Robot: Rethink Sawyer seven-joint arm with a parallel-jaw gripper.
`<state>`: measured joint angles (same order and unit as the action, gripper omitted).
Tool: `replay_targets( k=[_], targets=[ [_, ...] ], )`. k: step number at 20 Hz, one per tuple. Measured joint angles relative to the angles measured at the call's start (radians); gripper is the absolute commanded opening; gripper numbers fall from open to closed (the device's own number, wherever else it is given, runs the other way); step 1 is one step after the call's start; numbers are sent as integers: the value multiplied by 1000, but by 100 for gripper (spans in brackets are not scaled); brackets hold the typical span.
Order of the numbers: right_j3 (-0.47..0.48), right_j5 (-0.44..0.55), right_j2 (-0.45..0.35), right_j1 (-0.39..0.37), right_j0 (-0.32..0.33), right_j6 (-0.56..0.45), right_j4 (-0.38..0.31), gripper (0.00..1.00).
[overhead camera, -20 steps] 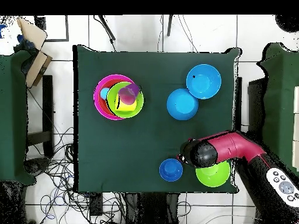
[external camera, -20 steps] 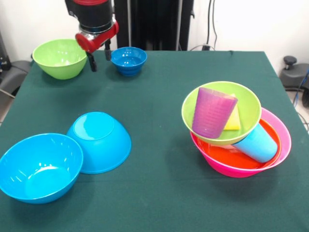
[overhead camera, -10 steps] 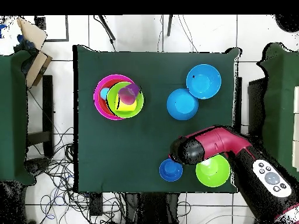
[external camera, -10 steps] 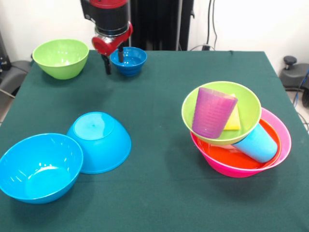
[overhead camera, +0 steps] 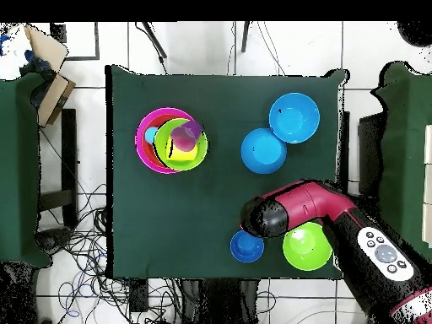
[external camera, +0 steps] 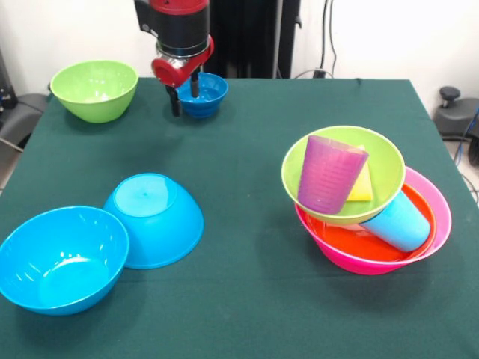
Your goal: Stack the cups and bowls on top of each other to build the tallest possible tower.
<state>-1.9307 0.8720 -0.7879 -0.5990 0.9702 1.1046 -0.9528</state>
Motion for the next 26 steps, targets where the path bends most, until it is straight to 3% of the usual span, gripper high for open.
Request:
replay_targets(
  k=[11, 26],
  targets=[
    [0, -22, 67, 22, 1, 0, -13, 100],
    [1, -133, 173, 112, -60, 0, -30, 100]
  ],
)
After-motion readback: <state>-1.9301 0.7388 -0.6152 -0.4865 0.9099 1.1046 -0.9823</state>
